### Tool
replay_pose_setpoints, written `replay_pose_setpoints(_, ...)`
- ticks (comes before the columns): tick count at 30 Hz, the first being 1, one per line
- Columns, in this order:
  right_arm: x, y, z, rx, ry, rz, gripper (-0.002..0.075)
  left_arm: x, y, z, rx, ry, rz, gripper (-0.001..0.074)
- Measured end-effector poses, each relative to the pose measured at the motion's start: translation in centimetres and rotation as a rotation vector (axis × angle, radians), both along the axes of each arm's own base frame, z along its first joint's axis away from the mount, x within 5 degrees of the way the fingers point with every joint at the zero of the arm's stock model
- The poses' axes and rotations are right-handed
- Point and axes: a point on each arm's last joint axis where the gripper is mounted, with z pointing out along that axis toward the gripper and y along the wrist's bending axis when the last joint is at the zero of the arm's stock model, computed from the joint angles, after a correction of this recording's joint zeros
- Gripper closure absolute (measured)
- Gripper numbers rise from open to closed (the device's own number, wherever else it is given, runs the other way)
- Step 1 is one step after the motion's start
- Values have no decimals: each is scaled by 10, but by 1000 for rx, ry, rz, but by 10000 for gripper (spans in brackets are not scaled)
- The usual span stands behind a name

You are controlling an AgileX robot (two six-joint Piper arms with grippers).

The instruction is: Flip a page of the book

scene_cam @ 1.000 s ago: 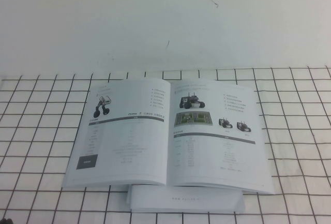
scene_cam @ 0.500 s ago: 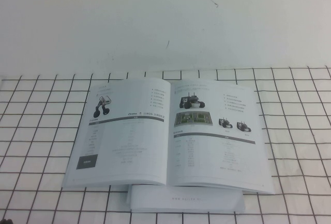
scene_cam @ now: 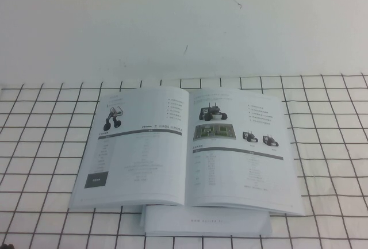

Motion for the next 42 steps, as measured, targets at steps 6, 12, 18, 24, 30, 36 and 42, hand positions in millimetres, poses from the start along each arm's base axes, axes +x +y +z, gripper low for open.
replay_pose_setpoints(6,1,-12,-29,51,-241,-242,727,0,0,0,0,0,0,738)
replay_pose_setpoints(12,10,-18,-70,74,-227,-362,728,0,0,0,2,1,0,738)
replay_pose_setpoints(18,8,-18,-86,112,-99,-391,728,0,0,0,2,1,0,738)
replay_pose_setpoints(24,7,-18,-89,119,-67,-402,728,0,0,0,2,1,0,738)
replay_pose_setpoints(30,7,-18,-89,127,-63,-405,728,0,0,0,2,1,0,738)
replay_pose_setpoints(36,7,-18,-89,130,-62,-407,728,0,0,0,2,1,0,738)
replay_pose_setpoints(42,7,-18,-89,130,-62,-409,728,0,0,0,2,1,0,738)
